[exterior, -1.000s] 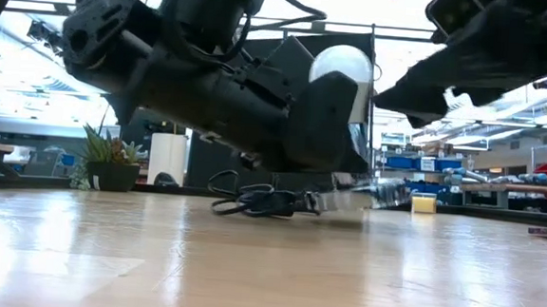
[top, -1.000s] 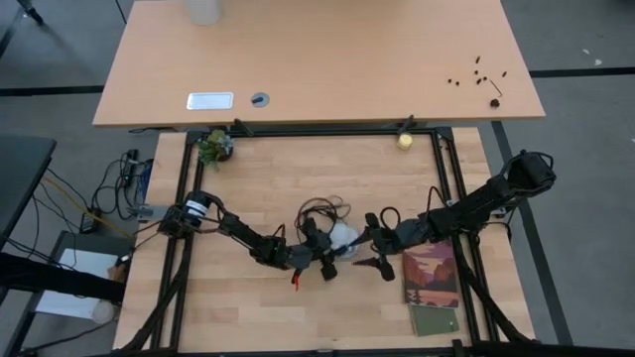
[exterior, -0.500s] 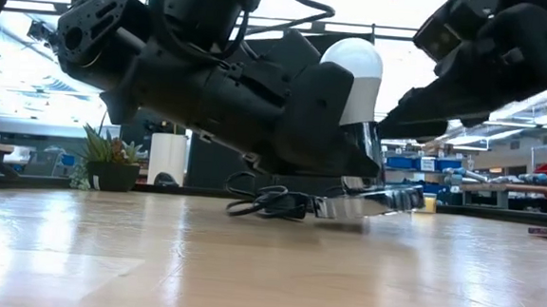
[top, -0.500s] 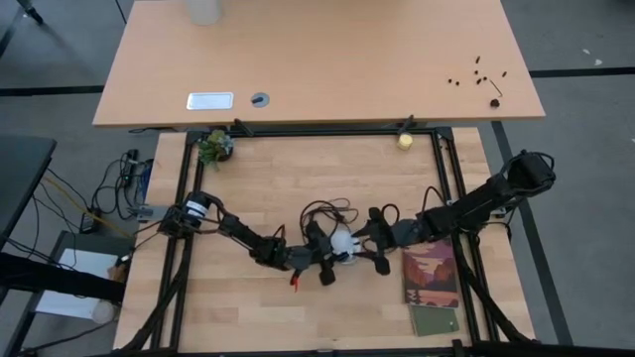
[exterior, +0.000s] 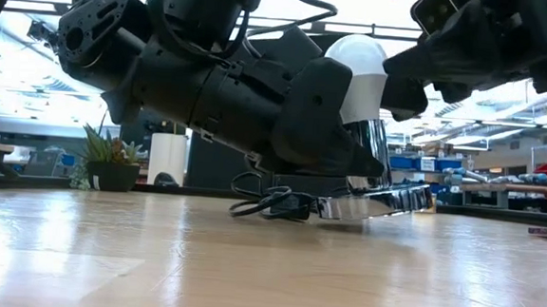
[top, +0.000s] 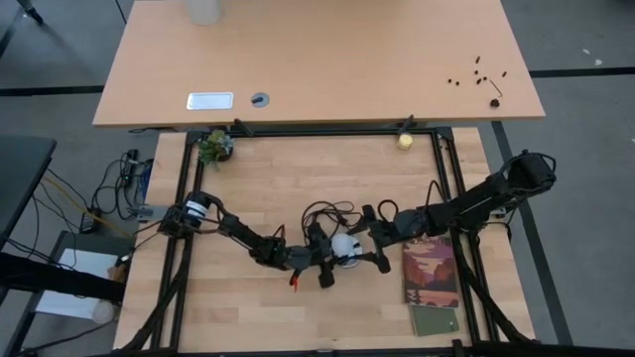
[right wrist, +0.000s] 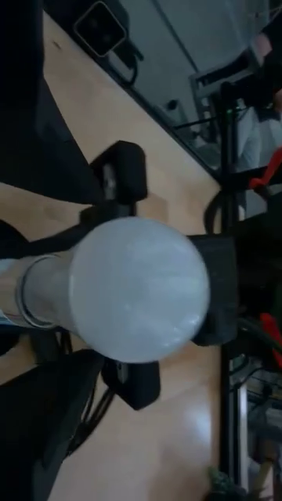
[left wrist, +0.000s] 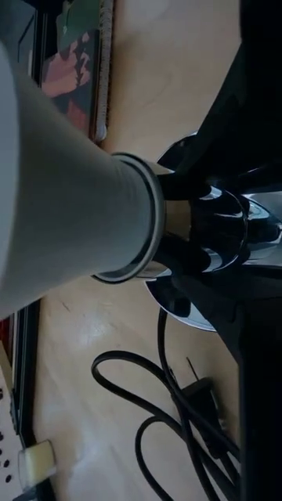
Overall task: Screw lightbulb
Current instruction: Insert the white lightbulb into the silver lamp
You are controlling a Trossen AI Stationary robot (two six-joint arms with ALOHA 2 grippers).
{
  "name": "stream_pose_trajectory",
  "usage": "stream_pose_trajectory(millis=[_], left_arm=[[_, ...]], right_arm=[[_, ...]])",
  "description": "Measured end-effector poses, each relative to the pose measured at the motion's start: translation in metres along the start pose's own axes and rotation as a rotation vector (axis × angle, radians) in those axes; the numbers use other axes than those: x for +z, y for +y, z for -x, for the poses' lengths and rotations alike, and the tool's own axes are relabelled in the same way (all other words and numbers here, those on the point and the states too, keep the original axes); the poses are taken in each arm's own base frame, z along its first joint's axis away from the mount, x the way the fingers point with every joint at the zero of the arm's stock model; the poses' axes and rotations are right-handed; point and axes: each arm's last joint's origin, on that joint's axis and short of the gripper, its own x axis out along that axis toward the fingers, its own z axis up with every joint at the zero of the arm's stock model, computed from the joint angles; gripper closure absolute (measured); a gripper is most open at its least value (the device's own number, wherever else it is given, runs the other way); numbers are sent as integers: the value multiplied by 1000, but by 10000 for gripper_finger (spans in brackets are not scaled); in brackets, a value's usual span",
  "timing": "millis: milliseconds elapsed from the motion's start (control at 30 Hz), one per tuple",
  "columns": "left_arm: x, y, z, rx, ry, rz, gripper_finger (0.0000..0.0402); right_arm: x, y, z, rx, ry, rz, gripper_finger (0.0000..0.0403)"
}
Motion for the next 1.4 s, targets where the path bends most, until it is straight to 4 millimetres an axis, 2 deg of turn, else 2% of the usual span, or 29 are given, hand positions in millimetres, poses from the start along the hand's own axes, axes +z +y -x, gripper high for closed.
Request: stream_pose_trajectory(millis=[200,367,533,667,867,1167,1400], left_arm=[[1,0,0,-1,-11,7,223],[3,2,-1,18,-23,14,223],[3,6,-3,46,-28,15,223],[4,5,-2,40,-32,18,223],[3,4,-2,24,-27,18,223],[3,0,-2,-124,3,10,223],[3,0,-2,-131,2,9,223]], right_arm=[[3,-5,0,21,-25,9,38],[5,-8,0,35,-44,46,24],[7,-16,-3,51,-77,49,24],[-5,-20,-12,63,-42,49,27],[-12,-20,-23,108,-105,48,29],[-13,-18,-24,221,-108,16,30],[-12,-18,-25,218,-107,21,30]])
